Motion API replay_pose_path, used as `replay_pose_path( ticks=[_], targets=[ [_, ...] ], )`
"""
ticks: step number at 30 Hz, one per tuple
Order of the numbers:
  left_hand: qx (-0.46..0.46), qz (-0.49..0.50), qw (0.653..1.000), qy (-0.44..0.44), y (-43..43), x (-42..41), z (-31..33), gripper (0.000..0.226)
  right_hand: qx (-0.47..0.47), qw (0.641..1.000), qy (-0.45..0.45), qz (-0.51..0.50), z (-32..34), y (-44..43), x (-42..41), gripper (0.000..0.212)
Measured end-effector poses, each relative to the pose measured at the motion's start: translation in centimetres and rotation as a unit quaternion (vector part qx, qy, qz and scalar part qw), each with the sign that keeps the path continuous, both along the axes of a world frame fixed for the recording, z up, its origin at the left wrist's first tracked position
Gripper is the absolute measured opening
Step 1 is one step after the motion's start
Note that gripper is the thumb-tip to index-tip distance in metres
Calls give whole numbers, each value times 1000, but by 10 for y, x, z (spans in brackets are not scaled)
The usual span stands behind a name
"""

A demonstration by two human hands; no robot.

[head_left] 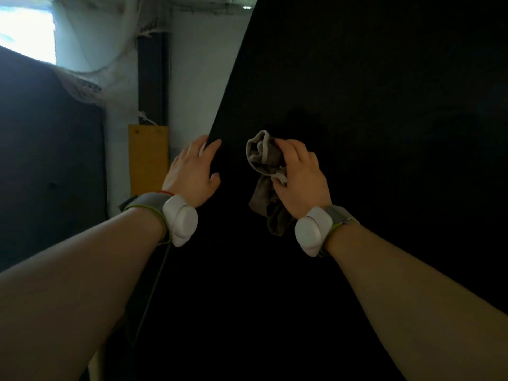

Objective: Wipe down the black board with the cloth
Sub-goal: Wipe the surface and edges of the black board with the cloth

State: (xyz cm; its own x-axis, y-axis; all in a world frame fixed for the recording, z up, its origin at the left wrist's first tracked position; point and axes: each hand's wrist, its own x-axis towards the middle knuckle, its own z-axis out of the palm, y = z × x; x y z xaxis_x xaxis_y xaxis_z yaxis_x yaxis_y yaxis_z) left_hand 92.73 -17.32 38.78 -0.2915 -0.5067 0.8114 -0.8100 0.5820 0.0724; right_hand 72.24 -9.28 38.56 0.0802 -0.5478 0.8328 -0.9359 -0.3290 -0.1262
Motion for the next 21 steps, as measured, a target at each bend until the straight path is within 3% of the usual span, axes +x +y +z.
replay_pose_path(
  ticks=[14, 21],
  targets=[
    [-53, -63, 996, -32, -30, 4, 59, 72, -89, 992, 41, -82, 74, -17, -5, 60],
    [-67, -61, 995, -35, -45, -8, 79, 77, -127, 990, 14, -58, 97, -26, 6, 59]
  ],
)
